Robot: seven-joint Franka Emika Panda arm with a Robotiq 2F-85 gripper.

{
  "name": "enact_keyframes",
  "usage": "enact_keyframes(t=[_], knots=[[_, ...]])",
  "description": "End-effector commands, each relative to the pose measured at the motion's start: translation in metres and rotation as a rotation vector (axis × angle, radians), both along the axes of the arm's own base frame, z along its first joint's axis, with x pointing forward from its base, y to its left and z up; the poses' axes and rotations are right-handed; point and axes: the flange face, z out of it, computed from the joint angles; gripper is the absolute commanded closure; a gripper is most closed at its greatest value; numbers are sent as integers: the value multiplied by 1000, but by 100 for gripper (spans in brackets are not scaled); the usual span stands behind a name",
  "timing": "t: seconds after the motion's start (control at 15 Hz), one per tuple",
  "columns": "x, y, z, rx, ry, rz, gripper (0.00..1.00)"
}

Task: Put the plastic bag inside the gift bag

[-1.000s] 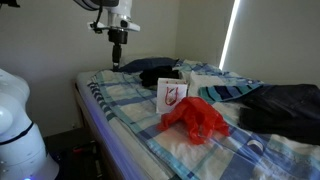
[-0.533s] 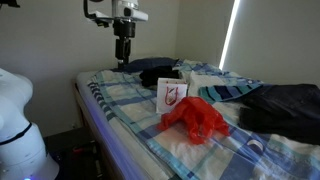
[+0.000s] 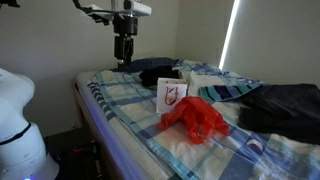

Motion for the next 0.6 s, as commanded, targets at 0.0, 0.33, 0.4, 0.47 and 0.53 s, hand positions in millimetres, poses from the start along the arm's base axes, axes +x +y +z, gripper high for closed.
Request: enact_keyframes(t=[0.0,0.33,0.4,0.47,0.53], knots=[[0,0,0,0,1,0,0],[16,-22,-9,-96,62,190,0],[19,-29,-14,-124,78,229,0],[23,-40,-20,-156,109,271,0],[27,-50,-26,-188,134,300,0]])
